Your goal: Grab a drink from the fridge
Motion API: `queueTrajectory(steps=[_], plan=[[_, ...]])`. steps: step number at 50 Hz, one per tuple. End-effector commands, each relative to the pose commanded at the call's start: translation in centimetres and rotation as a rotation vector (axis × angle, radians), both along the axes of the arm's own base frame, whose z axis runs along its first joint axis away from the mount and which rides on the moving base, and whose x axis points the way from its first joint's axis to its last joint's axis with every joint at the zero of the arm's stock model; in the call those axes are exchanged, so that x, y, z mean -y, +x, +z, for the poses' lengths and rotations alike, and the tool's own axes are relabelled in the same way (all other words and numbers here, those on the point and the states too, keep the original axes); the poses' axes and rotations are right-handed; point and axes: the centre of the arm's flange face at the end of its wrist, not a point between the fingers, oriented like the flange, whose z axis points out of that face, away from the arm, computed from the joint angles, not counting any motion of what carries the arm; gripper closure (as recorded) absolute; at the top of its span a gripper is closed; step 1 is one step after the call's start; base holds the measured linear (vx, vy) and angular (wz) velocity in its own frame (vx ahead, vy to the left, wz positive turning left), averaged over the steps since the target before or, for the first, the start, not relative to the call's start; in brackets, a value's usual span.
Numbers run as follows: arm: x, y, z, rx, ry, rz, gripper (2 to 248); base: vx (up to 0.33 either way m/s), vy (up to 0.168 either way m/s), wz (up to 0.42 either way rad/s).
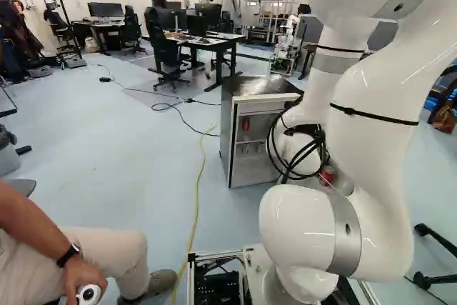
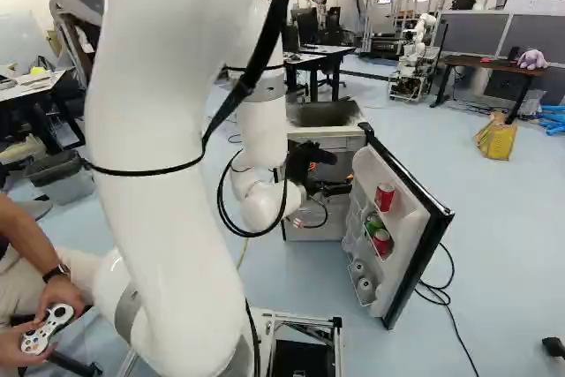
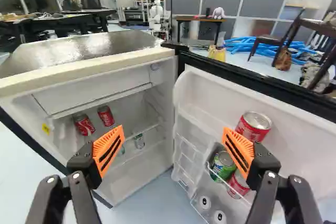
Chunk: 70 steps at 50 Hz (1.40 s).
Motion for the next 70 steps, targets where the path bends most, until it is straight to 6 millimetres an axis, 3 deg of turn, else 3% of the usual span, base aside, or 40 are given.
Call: queueTrajectory(steps=[53, 70], plan=[[3.5, 6.8, -6.9, -0.033, 0.052, 0.422, 3, 0.000, 0.000, 0.000], [5.7, 8.3, -9.3, -0.036, 0.060, 0.438, 3, 0.000, 0.000, 0.000]])
